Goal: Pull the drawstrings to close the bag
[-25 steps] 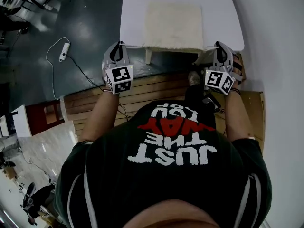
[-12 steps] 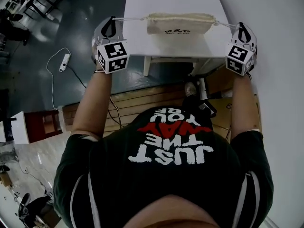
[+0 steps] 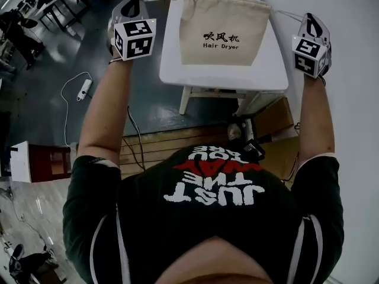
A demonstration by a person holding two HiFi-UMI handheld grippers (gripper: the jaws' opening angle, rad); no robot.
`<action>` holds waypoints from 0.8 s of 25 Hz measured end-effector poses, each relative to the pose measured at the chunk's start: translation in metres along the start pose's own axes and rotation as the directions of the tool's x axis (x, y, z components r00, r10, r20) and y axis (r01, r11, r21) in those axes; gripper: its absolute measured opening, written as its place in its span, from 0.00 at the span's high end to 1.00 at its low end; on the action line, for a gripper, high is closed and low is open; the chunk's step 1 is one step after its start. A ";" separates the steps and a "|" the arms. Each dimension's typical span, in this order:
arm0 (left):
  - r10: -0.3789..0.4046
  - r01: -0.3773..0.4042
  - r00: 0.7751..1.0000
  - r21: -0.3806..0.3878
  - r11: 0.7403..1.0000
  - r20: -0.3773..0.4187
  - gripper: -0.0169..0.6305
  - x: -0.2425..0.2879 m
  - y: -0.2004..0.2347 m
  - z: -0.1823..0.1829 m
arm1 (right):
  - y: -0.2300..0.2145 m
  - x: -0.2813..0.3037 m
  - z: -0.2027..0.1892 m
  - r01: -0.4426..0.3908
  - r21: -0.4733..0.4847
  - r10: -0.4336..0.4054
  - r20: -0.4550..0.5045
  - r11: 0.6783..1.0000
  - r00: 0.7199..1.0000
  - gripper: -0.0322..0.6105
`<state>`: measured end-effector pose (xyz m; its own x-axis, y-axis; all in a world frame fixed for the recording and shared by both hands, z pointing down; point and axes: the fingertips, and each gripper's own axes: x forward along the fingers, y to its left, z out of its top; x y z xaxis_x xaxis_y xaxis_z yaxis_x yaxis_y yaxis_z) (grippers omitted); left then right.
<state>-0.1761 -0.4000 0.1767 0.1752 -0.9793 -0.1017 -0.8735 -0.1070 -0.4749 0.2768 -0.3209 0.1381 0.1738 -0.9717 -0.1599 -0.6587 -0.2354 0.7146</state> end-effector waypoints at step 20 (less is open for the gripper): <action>0.015 -0.015 1.000 0.036 0.999 -0.014 0.96 0.020 0.021 -0.009 | -0.025 0.004 -0.022 0.017 0.040 -0.017 0.017 0.999 1.000 0.94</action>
<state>-0.1953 -0.4236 0.1728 0.1558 -0.9830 -0.0968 -0.8591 -0.0865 -0.5045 0.3102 -0.3184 0.1350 0.1728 -0.9677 -0.1837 -0.6844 -0.2521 0.6842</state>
